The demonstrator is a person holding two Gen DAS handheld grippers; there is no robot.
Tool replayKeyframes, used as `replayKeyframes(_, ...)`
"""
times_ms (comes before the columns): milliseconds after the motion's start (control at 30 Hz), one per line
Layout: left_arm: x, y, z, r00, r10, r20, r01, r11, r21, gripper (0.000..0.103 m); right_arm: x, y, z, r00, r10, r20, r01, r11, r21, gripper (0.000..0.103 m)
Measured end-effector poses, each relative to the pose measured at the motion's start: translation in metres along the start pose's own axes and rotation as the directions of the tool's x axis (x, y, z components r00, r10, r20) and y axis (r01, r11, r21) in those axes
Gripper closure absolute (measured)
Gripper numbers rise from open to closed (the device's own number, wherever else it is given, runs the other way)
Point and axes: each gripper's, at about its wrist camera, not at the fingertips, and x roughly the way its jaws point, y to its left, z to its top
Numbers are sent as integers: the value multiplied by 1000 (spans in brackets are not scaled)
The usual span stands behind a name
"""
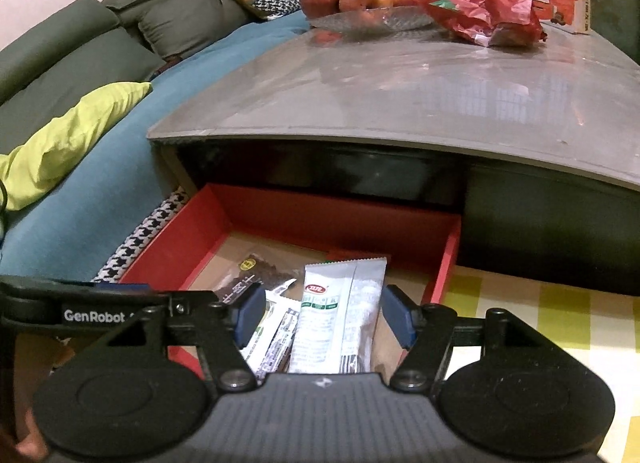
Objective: Organize snacks
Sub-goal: 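Lower both packets into the red box and open both tools, then grasp the red-yellow Trolli gummy bag with the left tool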
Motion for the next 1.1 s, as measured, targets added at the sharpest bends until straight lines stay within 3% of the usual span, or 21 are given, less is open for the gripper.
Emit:
replayKeyframes(567,-13,-3,-8,999,43,9,-43,999,32,19,-8,4,-6,1000,12,-5,-12,1000,2,28)
replayKeyframes(833,-27,22,-31,997,44,-61,-43,999,23,15,-18,21,-10,998,56,-4,-56,998,-29,27)
replayKeyframes(967,-40,46,-45,993,68,-92,-71,997,-28,15,-25,35,-15,997,82,-11,-83,995,-62,27)
replayKeyframes(1100,-50,67,-62,989,43,-145,-56,994,-89,15,-32,48,-23,995,102,-24,-104,990,-94,27)
